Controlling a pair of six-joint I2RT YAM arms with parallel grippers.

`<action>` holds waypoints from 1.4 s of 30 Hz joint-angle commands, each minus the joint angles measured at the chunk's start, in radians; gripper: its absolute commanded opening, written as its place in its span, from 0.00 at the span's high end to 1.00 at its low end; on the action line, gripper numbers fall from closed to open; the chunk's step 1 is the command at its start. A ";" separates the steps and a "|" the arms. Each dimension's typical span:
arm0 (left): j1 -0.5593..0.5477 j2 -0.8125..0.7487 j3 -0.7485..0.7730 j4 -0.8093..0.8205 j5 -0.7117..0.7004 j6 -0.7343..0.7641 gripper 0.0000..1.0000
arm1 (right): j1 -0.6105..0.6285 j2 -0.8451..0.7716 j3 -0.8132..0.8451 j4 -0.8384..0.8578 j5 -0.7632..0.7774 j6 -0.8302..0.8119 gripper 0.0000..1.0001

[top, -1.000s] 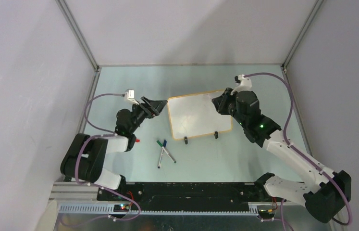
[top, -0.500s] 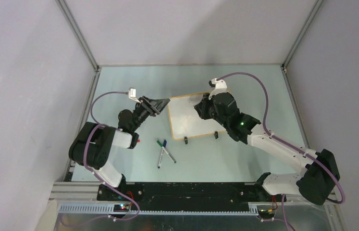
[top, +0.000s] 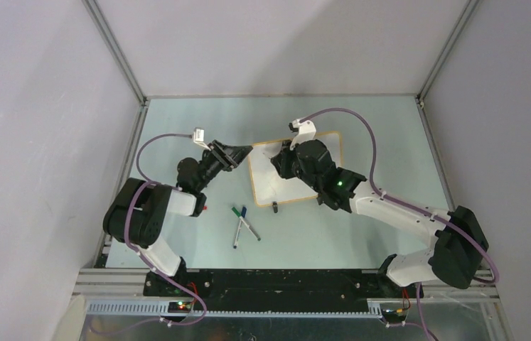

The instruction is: Write a sentence on the whiteboard

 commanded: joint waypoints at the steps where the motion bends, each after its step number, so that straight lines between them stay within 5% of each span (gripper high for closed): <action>1: -0.005 0.012 0.035 0.003 0.011 -0.003 0.46 | 0.017 0.024 0.048 0.084 0.039 -0.025 1.00; 27: -0.007 0.025 0.055 -0.036 0.023 -0.003 0.63 | 0.033 0.088 0.074 0.098 0.067 -0.037 1.00; 34: -0.007 0.038 0.062 -0.022 0.040 -0.010 0.84 | 0.034 0.100 0.074 0.113 0.066 -0.026 1.00; 42: -0.006 0.040 0.061 -0.008 0.043 -0.010 0.89 | 0.036 0.107 0.074 0.127 0.066 -0.026 1.00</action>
